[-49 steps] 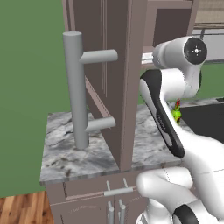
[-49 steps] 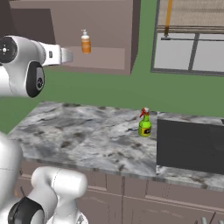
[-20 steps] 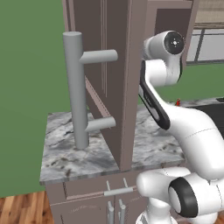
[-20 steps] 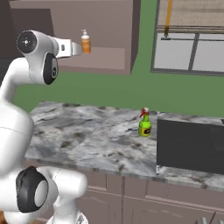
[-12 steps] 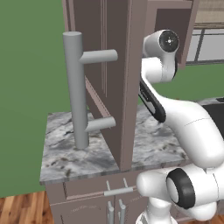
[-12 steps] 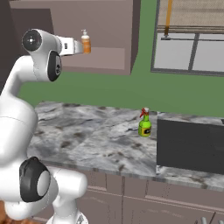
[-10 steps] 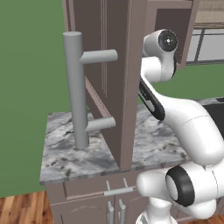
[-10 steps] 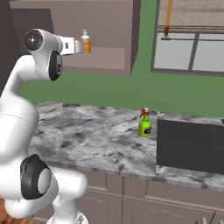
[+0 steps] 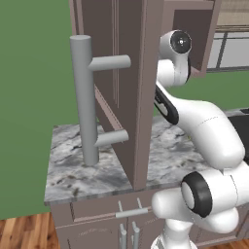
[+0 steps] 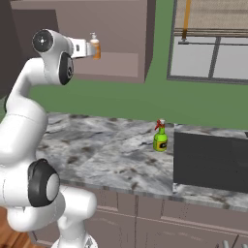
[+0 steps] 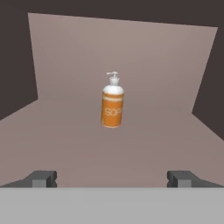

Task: Locate and retrieve the soap dispenser and spray from the cabinet. Place them next to the sink.

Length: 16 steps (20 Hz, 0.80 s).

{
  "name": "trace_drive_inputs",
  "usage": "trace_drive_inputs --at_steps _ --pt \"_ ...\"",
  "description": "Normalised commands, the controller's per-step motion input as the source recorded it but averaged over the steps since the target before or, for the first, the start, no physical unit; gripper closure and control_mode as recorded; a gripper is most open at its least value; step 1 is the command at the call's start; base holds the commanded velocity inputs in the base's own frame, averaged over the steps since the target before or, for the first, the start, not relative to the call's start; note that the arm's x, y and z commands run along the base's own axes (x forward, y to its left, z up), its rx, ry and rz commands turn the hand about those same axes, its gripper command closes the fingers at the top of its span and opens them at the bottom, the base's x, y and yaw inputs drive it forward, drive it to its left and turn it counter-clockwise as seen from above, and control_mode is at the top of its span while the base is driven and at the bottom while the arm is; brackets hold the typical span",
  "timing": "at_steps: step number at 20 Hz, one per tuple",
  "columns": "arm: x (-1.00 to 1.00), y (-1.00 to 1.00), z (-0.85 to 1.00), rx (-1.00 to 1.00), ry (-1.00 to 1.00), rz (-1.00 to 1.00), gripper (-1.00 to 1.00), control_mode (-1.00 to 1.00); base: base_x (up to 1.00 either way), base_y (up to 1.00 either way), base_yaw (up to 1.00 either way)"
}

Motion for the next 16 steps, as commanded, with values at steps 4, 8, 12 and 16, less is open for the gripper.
trace_drive_inputs --at_steps 4,8,12,16 --pt "0.30 0.00 -0.01 -0.01 0.01 0.00 -1.00 -1.00 0.00 0.00 0.00" --pt "0.32 0.00 -0.01 -0.01 0.01 0.00 -1.00 -1.00 0.00 0.00 0.00" --pt "0.29 0.00 0.00 -0.01 0.00 0.00 -1.00 -1.00 0.00 0.00 0.00" --pt "0.28 0.00 0.00 -0.01 0.01 0.00 -1.00 -1.00 0.00 0.00 0.00"
